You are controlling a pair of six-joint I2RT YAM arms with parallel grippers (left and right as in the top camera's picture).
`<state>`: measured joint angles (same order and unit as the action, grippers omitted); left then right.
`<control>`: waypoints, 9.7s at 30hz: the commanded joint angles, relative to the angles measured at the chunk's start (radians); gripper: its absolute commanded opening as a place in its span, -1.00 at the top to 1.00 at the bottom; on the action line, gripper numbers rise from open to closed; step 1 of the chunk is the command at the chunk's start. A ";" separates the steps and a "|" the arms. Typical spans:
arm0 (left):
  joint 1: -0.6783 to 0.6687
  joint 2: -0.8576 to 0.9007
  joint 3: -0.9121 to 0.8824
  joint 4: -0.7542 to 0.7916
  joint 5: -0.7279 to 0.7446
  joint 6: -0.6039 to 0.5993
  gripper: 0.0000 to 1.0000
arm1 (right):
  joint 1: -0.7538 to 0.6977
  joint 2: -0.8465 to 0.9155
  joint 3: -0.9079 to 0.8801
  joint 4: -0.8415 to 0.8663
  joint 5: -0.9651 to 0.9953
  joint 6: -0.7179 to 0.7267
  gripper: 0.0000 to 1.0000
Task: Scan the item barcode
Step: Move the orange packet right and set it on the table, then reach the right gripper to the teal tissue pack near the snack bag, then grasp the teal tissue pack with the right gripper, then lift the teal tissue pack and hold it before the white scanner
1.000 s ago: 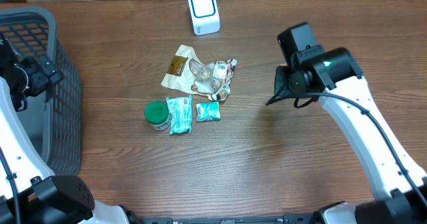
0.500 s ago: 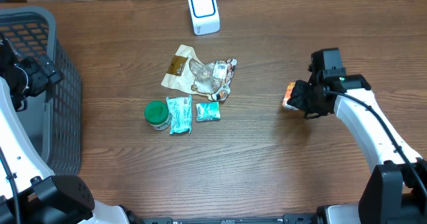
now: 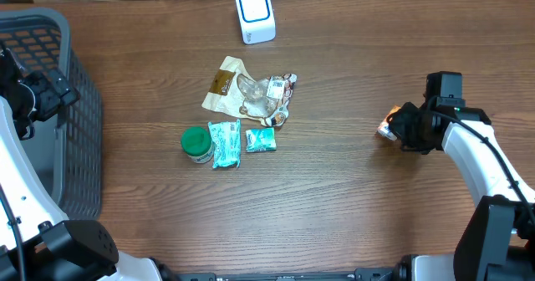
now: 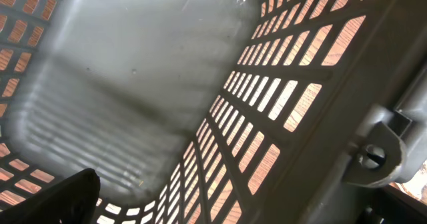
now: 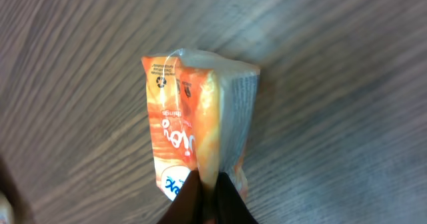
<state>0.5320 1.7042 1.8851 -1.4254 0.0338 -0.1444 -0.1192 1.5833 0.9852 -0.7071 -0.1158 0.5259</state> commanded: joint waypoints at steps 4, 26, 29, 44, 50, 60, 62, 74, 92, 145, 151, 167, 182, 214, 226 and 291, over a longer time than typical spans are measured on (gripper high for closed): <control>0.006 0.011 -0.003 0.001 -0.010 0.021 -1.00 | -0.002 -0.003 -0.009 -0.060 0.009 0.016 0.23; 0.006 0.011 -0.003 0.001 -0.010 0.021 -1.00 | 0.527 0.056 0.481 -0.186 -0.132 -0.266 -0.04; 0.006 0.011 -0.003 0.001 -0.010 0.021 -0.99 | 0.600 0.122 0.482 -0.116 -0.133 -0.266 -0.04; 0.006 0.011 -0.003 0.001 -0.010 0.021 -0.99 | 0.634 0.435 0.485 -0.084 -0.270 -0.417 -0.05; 0.006 0.011 -0.003 0.001 -0.010 0.021 -1.00 | 0.635 0.505 0.485 -0.072 -0.344 -0.452 0.19; 0.006 0.011 -0.003 0.001 -0.010 0.021 -1.00 | 0.628 0.505 0.485 -0.076 -0.338 -0.360 0.92; 0.006 0.011 -0.003 0.001 -0.010 0.021 -0.99 | 0.626 0.504 0.485 -0.096 -0.330 -0.331 0.92; 0.006 0.011 -0.003 0.001 -0.010 0.021 -1.00 | 0.621 0.329 0.485 -0.261 -0.061 0.077 0.92; 0.006 0.011 -0.003 0.001 -0.010 0.021 -0.99 | 0.630 0.315 0.388 -0.292 -0.139 -0.004 0.59; 0.006 0.011 -0.003 0.001 -0.010 0.021 -1.00 | 0.566 0.443 0.428 -0.259 -0.066 -0.499 0.23; 0.006 0.011 -0.003 0.001 -0.010 0.021 -1.00 | 0.566 0.443 0.428 -0.275 -0.012 -0.349 0.22; 0.006 0.011 -0.003 0.001 -0.010 0.021 -1.00 | 0.566 0.294 0.466 -0.317 -0.126 -0.249 -0.01; 0.006 0.011 -0.003 0.001 -0.010 0.021 -0.99 | 0.566 0.293 0.341 -0.273 -0.094 -0.319 -0.07; 0.006 0.011 -0.003 0.001 -0.010 0.021 -0.99 | 0.544 0.259 0.328 -0.161 -0.464 -0.327 0.92; 0.006 0.011 -0.003 0.001 -0.010 0.021 -1.00 | 0.290 0.223 0.382 -0.077 -1.247 -0.303 0.92; 0.006 0.011 -0.003 0.001 -0.010 0.021 -0.99 | 0.593 0.224 0.809 -0.340 0.332 -0.100 0.92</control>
<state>0.5320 1.7042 1.8851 -1.4250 0.0334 -0.1375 0.4614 1.8297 1.7252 -1.0954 0.0090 0.4339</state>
